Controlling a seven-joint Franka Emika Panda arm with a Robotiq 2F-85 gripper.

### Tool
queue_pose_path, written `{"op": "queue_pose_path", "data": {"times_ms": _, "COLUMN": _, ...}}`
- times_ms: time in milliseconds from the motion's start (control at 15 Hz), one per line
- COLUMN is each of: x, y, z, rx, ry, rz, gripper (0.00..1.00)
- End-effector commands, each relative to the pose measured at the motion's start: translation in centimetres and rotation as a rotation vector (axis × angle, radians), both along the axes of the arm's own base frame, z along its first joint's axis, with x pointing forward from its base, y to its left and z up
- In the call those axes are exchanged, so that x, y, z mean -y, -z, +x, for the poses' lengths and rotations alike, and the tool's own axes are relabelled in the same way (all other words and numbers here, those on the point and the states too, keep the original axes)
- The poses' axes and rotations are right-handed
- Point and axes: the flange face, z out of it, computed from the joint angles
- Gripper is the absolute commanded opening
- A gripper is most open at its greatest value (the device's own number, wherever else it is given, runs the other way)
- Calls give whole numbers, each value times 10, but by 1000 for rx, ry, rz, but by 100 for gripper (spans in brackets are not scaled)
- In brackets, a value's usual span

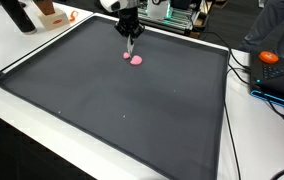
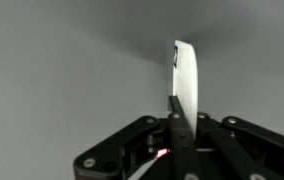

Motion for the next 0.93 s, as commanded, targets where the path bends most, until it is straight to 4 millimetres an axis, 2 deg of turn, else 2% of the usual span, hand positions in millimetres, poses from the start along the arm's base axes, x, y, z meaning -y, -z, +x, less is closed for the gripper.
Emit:
{"op": "queue_pose_path", "data": {"times_ms": 0, "x": 2, "y": 16, "z": -16, "rx": -61, "ry": -21, "rz": 28, "gripper": 1}}
{"op": "queue_pose_path", "data": {"times_ms": 533, "x": -26, "y": -28, "z": -14, "rx": 14, "ry": -85, "rz": 75, "gripper": 1}}
{"op": "queue_pose_path", "data": {"times_ms": 867, "x": -44, "y": -66, "z": -9, "rx": 84, "ry": -89, "rz": 47, "gripper": 1}}
